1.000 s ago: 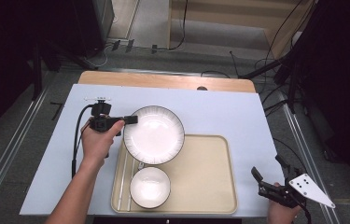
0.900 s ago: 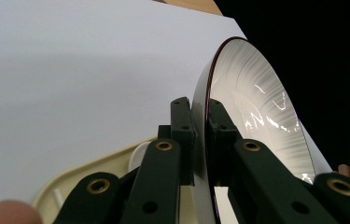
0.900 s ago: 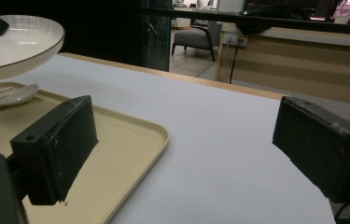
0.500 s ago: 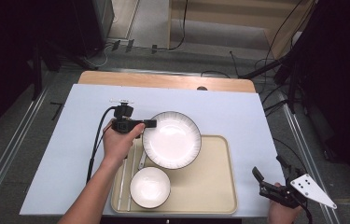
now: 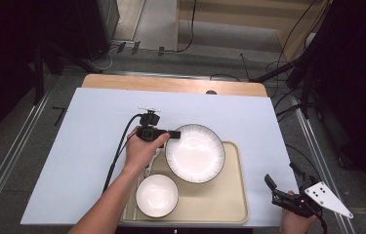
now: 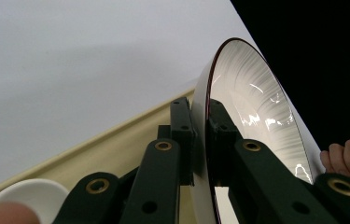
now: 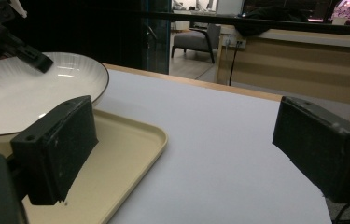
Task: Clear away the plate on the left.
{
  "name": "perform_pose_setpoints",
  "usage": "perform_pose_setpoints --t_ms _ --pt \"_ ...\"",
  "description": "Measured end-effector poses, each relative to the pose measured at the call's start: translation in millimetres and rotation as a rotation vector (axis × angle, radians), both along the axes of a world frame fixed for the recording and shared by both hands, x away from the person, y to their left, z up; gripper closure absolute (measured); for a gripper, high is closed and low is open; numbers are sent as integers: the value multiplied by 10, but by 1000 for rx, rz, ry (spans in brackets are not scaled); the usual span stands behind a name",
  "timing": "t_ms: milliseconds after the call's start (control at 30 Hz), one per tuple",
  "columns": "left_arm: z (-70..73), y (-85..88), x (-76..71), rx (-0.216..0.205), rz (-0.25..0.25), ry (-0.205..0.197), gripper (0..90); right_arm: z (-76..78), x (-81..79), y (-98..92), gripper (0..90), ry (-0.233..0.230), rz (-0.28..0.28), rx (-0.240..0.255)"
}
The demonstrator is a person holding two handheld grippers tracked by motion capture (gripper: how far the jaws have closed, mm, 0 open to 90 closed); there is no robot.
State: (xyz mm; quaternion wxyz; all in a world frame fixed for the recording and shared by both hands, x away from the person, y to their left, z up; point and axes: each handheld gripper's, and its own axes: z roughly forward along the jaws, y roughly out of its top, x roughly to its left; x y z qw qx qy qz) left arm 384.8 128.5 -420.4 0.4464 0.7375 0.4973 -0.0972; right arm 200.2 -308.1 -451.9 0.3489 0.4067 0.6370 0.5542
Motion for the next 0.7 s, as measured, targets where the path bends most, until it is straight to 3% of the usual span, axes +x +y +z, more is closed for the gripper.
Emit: perform_pose_setpoints --t_ms 233,433,700 --pt "-62 -106 53 22 -32 11 847 -3 0 -14 65 2 -2 5" --pt "-131 -200 88 19 -70 45 847 -8 7 -12 65 1 1 0" --pt "-200 -299 134 52 -97 71 845 -9 5 -13 65 3 -1 2"
